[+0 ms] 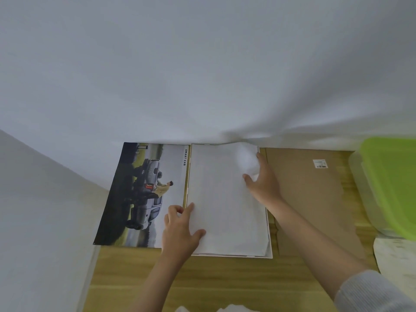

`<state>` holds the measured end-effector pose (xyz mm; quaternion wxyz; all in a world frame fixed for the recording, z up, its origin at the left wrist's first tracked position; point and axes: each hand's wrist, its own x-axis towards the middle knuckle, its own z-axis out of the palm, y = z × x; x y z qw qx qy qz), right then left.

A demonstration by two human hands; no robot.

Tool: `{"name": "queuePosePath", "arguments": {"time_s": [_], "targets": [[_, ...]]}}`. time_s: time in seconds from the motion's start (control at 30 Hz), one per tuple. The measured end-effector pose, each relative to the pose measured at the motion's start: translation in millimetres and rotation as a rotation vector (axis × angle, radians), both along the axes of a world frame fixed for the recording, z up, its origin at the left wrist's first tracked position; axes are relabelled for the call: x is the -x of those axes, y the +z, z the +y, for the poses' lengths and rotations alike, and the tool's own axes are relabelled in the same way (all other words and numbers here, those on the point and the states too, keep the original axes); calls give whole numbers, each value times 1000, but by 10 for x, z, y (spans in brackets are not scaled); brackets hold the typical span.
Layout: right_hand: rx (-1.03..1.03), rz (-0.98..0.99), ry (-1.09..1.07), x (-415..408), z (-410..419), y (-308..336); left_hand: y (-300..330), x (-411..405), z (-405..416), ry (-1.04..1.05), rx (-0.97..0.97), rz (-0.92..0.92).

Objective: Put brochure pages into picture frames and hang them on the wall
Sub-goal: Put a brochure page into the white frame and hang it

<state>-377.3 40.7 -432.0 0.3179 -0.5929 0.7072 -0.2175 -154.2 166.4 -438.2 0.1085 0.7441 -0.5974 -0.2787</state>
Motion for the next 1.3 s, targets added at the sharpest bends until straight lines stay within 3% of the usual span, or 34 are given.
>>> {"name": "queuePosePath", "arguments": {"time_s": [0.2, 0.57, 0.73, 0.97, 1.1, 1.3], "targets": [[29, -114, -89, 15, 426, 25, 19, -26, -5, 20, -28, 67], [226, -553, -208, 18, 541, 428, 164, -114, 57, 115, -6, 249], [317, -638, -278, 164, 702, 553, 336, -75, 164, 136, 72, 502], [308, -818, -517, 626, 928, 693, 544, 83, 194, -9, 145, 579], [332, -786, -668, 1046, 970, 743, 559, 156, 126, -109, 106, 551], [323, -652, -564, 1726, 1286, 807, 596, 508, -25, -257, 47, 522]]}}
